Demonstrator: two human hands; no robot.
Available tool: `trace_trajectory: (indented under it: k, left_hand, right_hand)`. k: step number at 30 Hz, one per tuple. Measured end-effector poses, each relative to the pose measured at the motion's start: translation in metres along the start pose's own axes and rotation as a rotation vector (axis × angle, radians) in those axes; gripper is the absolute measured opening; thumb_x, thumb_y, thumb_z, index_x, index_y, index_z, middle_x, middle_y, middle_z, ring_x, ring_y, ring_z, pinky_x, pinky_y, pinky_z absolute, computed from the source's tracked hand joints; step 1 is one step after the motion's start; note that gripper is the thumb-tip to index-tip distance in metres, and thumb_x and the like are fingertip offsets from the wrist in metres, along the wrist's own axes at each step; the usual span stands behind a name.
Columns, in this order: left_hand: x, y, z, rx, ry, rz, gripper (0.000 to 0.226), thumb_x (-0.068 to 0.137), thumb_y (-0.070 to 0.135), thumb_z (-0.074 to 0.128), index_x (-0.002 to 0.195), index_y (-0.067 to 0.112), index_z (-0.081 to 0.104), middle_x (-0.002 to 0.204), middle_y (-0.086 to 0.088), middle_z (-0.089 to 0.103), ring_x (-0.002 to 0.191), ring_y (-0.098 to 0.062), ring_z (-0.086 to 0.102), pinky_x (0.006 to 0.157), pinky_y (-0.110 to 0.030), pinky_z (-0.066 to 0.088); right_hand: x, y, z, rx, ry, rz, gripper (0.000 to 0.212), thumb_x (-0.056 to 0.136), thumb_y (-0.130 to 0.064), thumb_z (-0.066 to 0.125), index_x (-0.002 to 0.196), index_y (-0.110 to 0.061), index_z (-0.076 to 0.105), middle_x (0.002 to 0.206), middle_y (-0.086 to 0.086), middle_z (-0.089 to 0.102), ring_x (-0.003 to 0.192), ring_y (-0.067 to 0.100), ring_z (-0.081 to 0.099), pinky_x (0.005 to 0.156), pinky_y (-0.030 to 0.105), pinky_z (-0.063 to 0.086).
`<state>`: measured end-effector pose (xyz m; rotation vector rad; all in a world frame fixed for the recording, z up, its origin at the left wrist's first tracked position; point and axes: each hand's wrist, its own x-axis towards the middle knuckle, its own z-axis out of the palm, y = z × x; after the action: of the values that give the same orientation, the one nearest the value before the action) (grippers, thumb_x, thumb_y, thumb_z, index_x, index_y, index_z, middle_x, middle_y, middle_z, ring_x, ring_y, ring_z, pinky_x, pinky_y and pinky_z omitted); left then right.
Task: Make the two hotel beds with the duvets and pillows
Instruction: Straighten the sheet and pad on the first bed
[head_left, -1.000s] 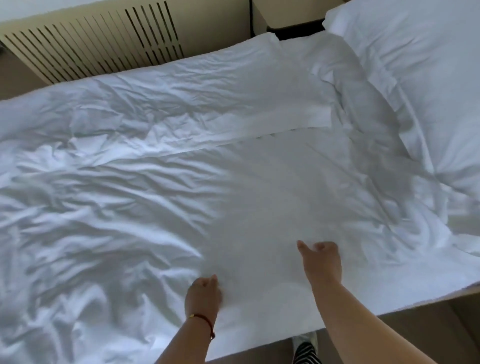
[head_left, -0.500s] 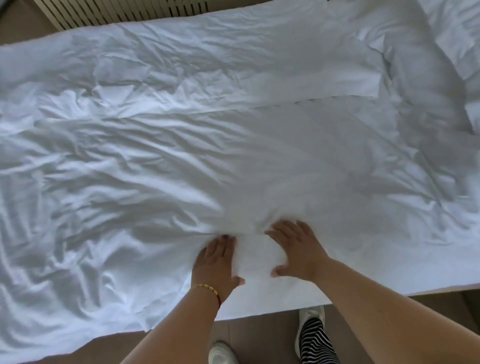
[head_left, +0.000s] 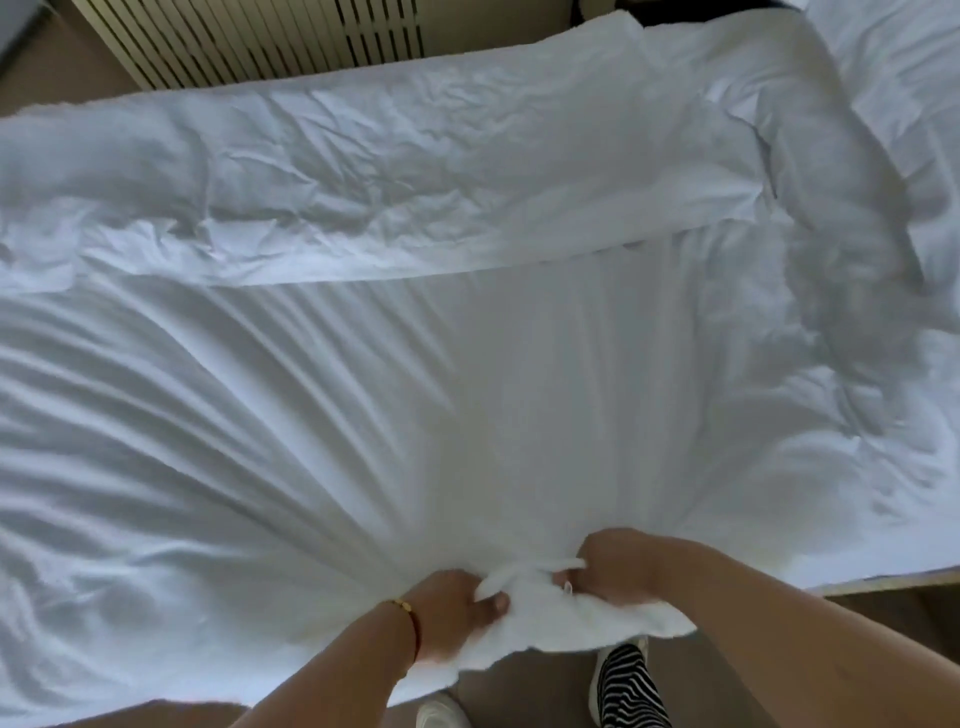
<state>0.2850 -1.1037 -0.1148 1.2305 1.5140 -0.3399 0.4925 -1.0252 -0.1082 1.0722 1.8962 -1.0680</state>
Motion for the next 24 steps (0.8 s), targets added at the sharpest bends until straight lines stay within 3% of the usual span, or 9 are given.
trace_trajectory:
  k: [3,6,7,9,11,15,18,20,24]
  left_hand:
    - [-0.008,-0.002,0.02,0.132,-0.128,0.001,0.045,0.094,0.052,0.05,0.119,0.018,0.066,0.119,-0.005,0.066,0.112,-0.023,0.06,0.094,-0.029,0.044]
    - [-0.005,-0.001,-0.002,0.104,-0.174,0.047,0.038,0.088,0.042,0.065,0.118,0.019,0.066,0.111,0.003,0.066,0.111,-0.018,0.062,0.093,-0.025,0.045]
    - [-0.001,0.0,-0.014,0.094,-0.193,0.066,0.04,0.084,0.04,0.07,0.118,0.019,0.066,0.109,0.006,0.066,0.108,-0.017,0.063,0.091,-0.025,0.047]
    - [0.007,0.011,-0.041,-0.059,-0.199,0.051,0.043,0.08,0.036,0.075,0.117,0.016,0.065,0.104,0.005,0.067,0.096,-0.012,0.065,0.083,-0.025,0.053]
    - [0.014,0.031,-0.07,-0.344,-0.1,0.061,0.037,0.085,0.035,0.071,0.114,0.013,0.065,0.101,0.0,0.07,0.089,-0.013,0.066,0.077,-0.027,0.055]
    - [0.04,0.074,-0.129,-0.892,0.264,0.069,0.038,0.093,0.037,0.06,0.112,0.005,0.061,0.106,-0.014,0.069,0.097,-0.024,0.067,0.081,-0.036,0.054]
    - [0.064,0.093,-0.167,-1.212,0.426,0.061,0.04,0.093,0.035,0.06,0.117,0.003,0.055,0.114,-0.02,0.063,0.104,-0.028,0.063,0.085,-0.039,0.052]
    - [0.081,0.097,-0.189,-1.431,0.498,0.041,0.049,0.094,0.034,0.059,0.129,0.001,0.048,0.119,-0.021,0.057,0.11,-0.031,0.059,0.093,-0.042,0.048]
    - [0.124,0.091,-0.232,-1.67,0.613,0.019,0.068,0.094,0.039,0.058,0.145,0.002,0.033,0.134,-0.018,0.048,0.117,-0.029,0.053,0.102,-0.041,0.044]
  right_hand:
    - [-0.011,-0.001,0.041,0.075,-0.138,0.021,0.046,0.097,-0.049,0.039,0.095,-0.008,0.06,0.098,0.015,0.06,0.089,0.024,0.055,0.075,0.028,0.038]
    - [-0.007,0.005,0.034,0.097,-0.086,0.013,0.055,0.092,-0.06,0.044,0.105,-0.009,0.062,0.113,0.014,0.063,0.094,0.023,0.056,0.077,0.028,0.037]
    - [-0.003,0.01,0.023,0.104,-0.073,0.001,0.056,0.092,-0.061,0.043,0.102,-0.009,0.061,0.112,0.015,0.063,0.091,0.023,0.058,0.077,0.028,0.039]
    - [0.006,0.023,-0.006,0.287,0.011,0.006,0.052,0.092,-0.06,0.042,0.084,-0.012,0.058,0.086,0.012,0.066,0.066,0.019,0.056,0.063,0.024,0.043]
    - [0.013,0.036,-0.049,0.586,0.219,0.023,0.047,0.094,-0.053,0.044,0.075,-0.011,0.055,0.068,0.009,0.062,0.055,0.018,0.054,0.055,0.02,0.042]
    - [0.02,0.063,-0.143,1.196,0.643,0.038,0.033,0.097,-0.038,0.05,0.084,-0.007,0.054,0.07,0.013,0.061,0.059,0.022,0.055,0.061,0.029,0.047]
    - [0.023,0.091,-0.197,1.565,0.743,0.086,0.033,0.095,-0.038,0.054,0.087,-0.007,0.054,0.08,0.015,0.062,0.069,0.023,0.059,0.066,0.029,0.054]
    - [0.033,0.11,-0.222,1.758,0.756,0.109,0.037,0.093,-0.04,0.058,0.089,-0.003,0.053,0.096,0.018,0.061,0.085,0.027,0.061,0.079,0.034,0.055]
    - [0.062,0.136,-0.265,2.028,0.799,0.112,0.04,0.087,-0.038,0.067,0.112,-0.011,0.051,0.135,0.022,0.05,0.122,0.033,0.053,0.104,0.04,0.045]
